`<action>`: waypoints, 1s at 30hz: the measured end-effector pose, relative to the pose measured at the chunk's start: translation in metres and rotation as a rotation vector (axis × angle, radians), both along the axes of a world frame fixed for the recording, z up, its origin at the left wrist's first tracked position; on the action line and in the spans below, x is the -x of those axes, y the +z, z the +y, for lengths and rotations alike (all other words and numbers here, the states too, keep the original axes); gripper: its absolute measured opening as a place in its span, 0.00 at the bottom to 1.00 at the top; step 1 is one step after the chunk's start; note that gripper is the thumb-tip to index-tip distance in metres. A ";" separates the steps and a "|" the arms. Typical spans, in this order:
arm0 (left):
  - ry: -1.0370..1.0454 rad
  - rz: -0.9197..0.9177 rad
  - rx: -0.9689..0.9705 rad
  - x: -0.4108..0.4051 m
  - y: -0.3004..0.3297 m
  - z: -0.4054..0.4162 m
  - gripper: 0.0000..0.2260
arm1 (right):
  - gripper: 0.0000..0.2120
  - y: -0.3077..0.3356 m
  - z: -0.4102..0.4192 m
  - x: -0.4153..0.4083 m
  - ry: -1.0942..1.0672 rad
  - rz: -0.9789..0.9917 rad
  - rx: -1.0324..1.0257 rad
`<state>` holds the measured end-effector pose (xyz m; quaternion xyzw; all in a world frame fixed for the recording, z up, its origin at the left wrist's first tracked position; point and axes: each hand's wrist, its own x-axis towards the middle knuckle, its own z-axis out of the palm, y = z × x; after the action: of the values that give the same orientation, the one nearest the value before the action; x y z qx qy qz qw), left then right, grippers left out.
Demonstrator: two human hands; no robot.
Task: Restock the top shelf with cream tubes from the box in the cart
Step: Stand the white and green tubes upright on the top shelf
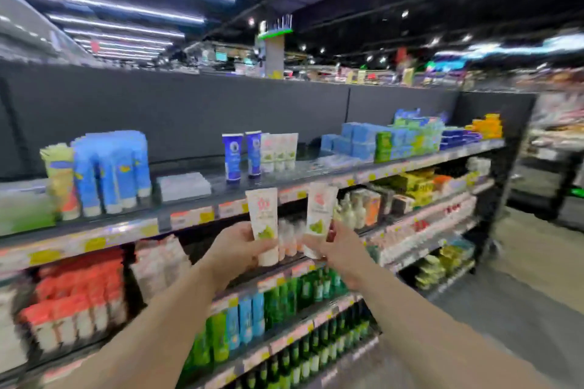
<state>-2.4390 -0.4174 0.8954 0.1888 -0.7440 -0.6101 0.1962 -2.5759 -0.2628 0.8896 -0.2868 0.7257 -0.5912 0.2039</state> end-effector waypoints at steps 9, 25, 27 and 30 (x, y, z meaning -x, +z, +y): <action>-0.084 0.076 0.033 0.184 0.020 0.016 0.08 | 0.14 0.017 0.050 0.153 -0.153 0.070 0.076; 0.237 -0.005 0.275 0.344 0.047 -0.117 0.07 | 0.15 0.051 -0.142 0.391 0.108 0.134 0.055; 0.290 -0.032 0.268 0.354 0.044 -0.123 0.06 | 0.15 0.058 -0.169 0.411 0.155 0.209 0.019; 0.388 -0.046 0.197 0.363 0.038 -0.128 0.06 | 0.16 0.063 -0.204 0.430 0.252 0.330 -0.033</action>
<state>-2.8021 -0.5453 0.9339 0.3223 -0.7540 -0.4808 0.3106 -3.0062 -0.4664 0.9526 -0.4647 0.7174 -0.4940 0.1592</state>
